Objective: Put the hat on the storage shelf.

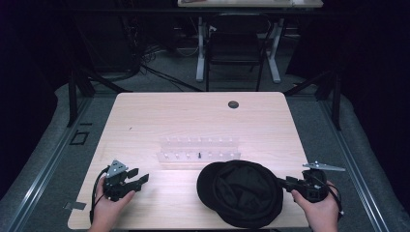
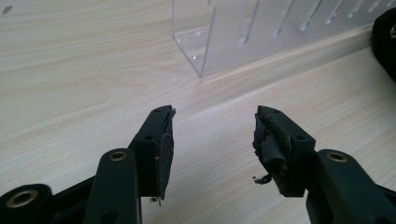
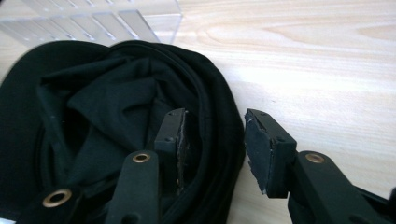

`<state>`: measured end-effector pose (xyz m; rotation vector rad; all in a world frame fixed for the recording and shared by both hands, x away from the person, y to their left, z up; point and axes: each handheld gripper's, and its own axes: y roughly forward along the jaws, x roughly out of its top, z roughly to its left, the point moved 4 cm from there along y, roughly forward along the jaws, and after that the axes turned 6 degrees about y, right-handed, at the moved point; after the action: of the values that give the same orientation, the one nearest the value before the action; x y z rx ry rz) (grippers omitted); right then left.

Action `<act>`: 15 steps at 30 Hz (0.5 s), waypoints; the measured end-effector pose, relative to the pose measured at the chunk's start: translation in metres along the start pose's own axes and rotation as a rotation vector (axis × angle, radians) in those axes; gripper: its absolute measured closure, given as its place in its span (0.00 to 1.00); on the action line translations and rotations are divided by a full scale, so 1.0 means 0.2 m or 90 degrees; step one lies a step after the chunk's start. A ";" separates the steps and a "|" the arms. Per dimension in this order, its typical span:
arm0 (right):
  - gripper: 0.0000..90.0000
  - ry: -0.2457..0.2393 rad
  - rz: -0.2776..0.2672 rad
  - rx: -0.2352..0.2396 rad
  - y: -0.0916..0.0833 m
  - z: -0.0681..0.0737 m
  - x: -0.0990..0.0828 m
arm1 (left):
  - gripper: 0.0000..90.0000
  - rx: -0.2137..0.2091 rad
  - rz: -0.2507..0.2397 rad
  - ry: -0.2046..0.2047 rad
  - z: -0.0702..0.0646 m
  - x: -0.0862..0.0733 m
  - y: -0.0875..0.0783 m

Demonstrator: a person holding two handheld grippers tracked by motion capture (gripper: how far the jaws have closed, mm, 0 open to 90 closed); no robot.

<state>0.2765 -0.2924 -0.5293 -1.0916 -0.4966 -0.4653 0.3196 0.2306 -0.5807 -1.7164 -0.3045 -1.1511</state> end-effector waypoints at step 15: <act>0.70 0.075 0.068 -0.013 -0.03 0.01 -0.02 | 0.52 -0.006 0.013 0.009 -0.02 0.01 0.01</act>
<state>0.2687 -0.2934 -0.5272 -1.0974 -0.3285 -0.4385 0.3201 0.2257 -0.5812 -1.7142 -0.2722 -1.1509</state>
